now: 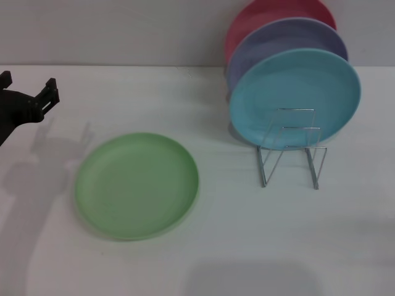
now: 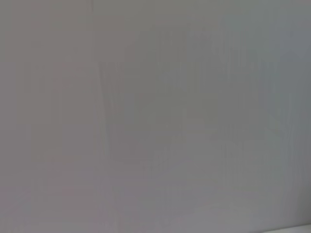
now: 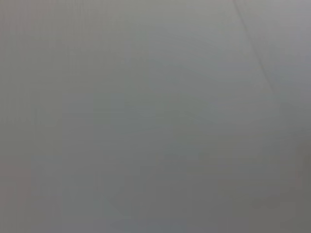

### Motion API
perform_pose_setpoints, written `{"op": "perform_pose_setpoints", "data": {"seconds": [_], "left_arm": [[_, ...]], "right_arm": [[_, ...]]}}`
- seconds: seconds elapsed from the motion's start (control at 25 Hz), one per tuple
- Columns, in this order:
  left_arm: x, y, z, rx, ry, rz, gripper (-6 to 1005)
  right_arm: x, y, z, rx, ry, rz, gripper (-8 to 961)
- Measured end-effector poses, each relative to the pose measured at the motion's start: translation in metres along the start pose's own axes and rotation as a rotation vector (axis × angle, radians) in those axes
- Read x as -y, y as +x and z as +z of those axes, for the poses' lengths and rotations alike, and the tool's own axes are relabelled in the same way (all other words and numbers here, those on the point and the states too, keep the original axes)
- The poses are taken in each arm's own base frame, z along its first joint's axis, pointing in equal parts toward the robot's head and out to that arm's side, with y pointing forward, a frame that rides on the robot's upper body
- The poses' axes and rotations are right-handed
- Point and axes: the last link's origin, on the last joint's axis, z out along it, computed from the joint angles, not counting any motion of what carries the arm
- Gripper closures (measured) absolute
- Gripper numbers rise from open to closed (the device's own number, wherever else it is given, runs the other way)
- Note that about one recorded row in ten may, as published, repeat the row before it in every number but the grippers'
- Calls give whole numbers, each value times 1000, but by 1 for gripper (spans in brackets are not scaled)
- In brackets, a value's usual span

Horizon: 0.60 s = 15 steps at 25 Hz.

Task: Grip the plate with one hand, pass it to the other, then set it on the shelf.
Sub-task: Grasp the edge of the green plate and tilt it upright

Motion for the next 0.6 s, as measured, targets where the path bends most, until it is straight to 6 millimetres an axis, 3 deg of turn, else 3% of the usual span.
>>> {"op": "perform_pose_setpoints", "data": {"seconds": [0.6], "left_arm": [[-8,17,12,168,-97,-11,196]], "right_arm": [[0,0,0,-1,1,1,119]]}}
